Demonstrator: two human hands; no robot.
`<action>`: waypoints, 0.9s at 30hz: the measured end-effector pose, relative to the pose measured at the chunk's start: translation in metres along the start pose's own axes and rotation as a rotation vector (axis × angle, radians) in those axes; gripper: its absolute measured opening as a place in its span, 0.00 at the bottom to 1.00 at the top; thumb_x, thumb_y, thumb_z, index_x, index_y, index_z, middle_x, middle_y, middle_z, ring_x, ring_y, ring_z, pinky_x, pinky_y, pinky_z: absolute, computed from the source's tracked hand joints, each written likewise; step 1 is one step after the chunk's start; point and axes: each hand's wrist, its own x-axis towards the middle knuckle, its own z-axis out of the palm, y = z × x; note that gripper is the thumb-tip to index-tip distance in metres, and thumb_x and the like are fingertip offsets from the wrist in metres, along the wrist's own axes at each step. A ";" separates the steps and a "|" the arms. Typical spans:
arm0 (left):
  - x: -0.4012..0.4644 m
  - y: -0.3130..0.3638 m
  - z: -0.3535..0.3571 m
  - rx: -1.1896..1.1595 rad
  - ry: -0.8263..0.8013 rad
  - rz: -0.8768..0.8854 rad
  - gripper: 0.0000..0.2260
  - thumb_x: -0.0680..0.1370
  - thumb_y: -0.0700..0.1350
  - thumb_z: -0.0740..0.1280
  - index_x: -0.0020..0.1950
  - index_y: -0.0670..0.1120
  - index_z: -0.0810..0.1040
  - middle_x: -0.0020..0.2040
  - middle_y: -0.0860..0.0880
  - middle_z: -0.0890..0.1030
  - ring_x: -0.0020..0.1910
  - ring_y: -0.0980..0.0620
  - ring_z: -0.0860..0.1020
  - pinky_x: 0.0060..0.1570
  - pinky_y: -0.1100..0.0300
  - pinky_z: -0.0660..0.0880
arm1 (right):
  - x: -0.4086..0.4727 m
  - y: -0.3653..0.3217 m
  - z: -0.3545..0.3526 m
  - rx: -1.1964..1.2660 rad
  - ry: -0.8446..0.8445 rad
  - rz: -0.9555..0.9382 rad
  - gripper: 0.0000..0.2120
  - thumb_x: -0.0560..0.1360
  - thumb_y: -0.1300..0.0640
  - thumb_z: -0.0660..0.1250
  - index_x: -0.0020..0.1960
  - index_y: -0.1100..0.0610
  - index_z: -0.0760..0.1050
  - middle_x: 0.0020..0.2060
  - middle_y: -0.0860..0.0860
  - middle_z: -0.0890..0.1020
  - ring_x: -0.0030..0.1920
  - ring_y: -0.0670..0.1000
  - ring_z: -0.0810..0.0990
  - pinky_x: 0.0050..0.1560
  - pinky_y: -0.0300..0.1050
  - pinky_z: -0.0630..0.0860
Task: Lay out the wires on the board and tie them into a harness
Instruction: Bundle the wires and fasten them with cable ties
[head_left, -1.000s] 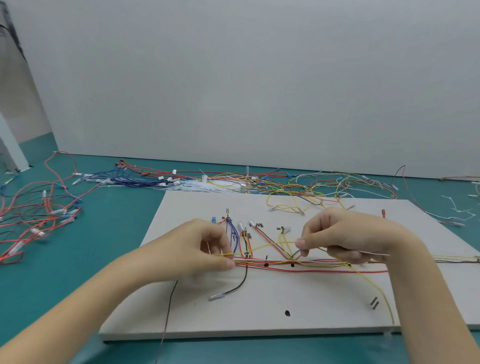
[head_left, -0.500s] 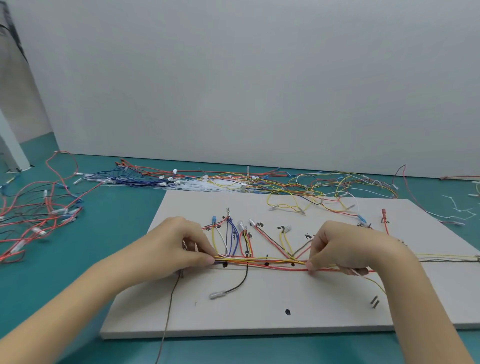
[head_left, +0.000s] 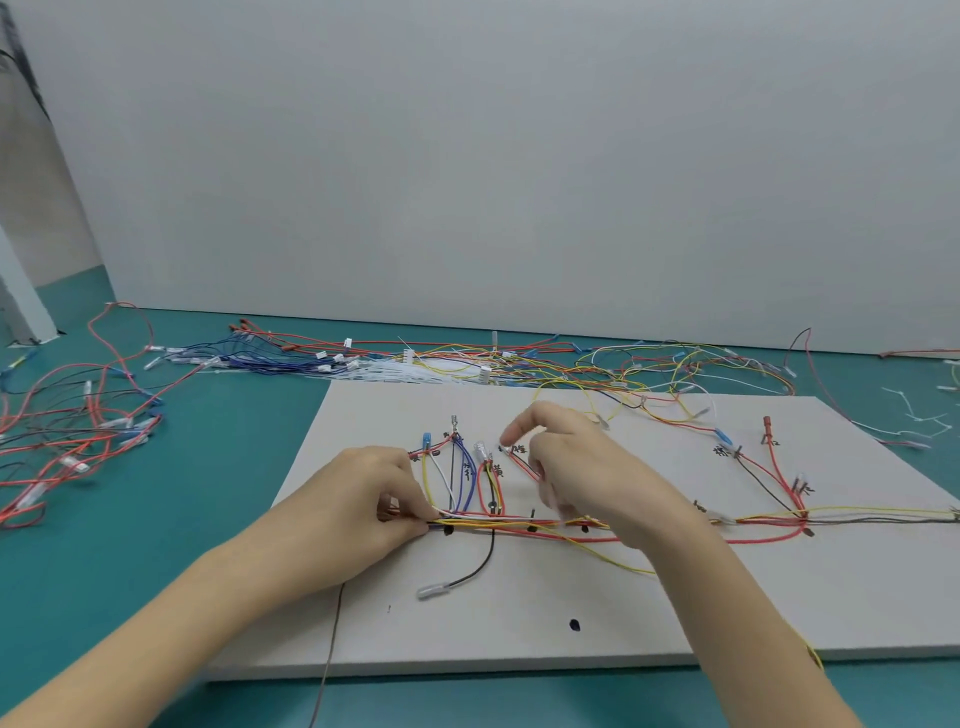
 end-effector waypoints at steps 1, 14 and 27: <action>0.000 0.000 0.000 -0.020 0.007 -0.012 0.06 0.72 0.43 0.76 0.42 0.55 0.86 0.36 0.57 0.77 0.40 0.58 0.75 0.37 0.71 0.68 | 0.002 0.001 0.001 0.063 -0.021 -0.017 0.17 0.76 0.68 0.51 0.50 0.54 0.75 0.28 0.51 0.70 0.24 0.48 0.67 0.24 0.36 0.62; -0.001 -0.003 0.004 -0.044 0.054 0.048 0.07 0.70 0.41 0.77 0.37 0.54 0.84 0.42 0.60 0.82 0.48 0.60 0.78 0.48 0.66 0.73 | 0.023 -0.007 -0.008 0.458 0.049 -0.364 0.04 0.72 0.67 0.72 0.47 0.65 0.81 0.34 0.59 0.84 0.31 0.53 0.83 0.28 0.40 0.78; 0.000 -0.014 0.011 -0.124 0.031 -0.016 0.10 0.70 0.43 0.77 0.37 0.58 0.81 0.46 0.64 0.82 0.52 0.61 0.75 0.45 0.69 0.70 | 0.039 0.006 0.008 0.333 0.041 -0.409 0.07 0.75 0.69 0.68 0.47 0.60 0.82 0.33 0.52 0.85 0.33 0.50 0.83 0.27 0.39 0.76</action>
